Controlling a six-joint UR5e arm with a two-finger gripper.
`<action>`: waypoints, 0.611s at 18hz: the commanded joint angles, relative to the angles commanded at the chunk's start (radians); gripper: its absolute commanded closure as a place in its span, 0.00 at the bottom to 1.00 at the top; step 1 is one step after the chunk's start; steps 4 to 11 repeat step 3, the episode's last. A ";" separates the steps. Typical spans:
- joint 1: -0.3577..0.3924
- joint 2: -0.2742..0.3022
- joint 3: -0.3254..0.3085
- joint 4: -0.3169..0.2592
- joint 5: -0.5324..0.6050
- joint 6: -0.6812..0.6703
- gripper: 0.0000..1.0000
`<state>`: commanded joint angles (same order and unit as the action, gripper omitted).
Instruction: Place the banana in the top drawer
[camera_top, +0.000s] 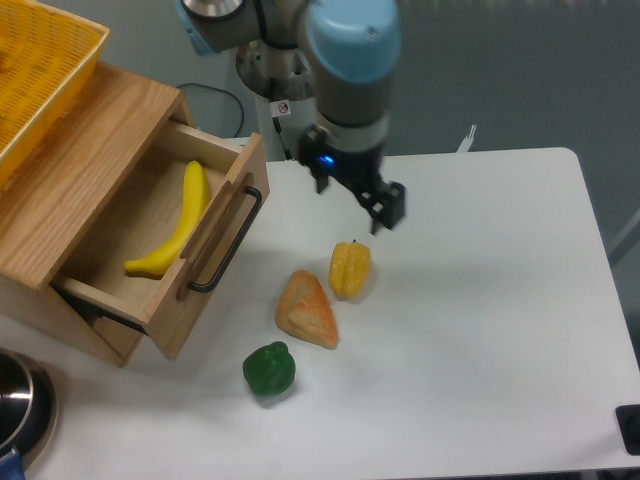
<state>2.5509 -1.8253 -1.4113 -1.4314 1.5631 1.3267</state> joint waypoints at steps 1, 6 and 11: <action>0.002 -0.018 0.000 0.020 0.000 0.003 0.00; 0.005 -0.049 0.000 0.052 -0.002 0.005 0.00; 0.005 -0.049 0.000 0.052 -0.002 0.005 0.00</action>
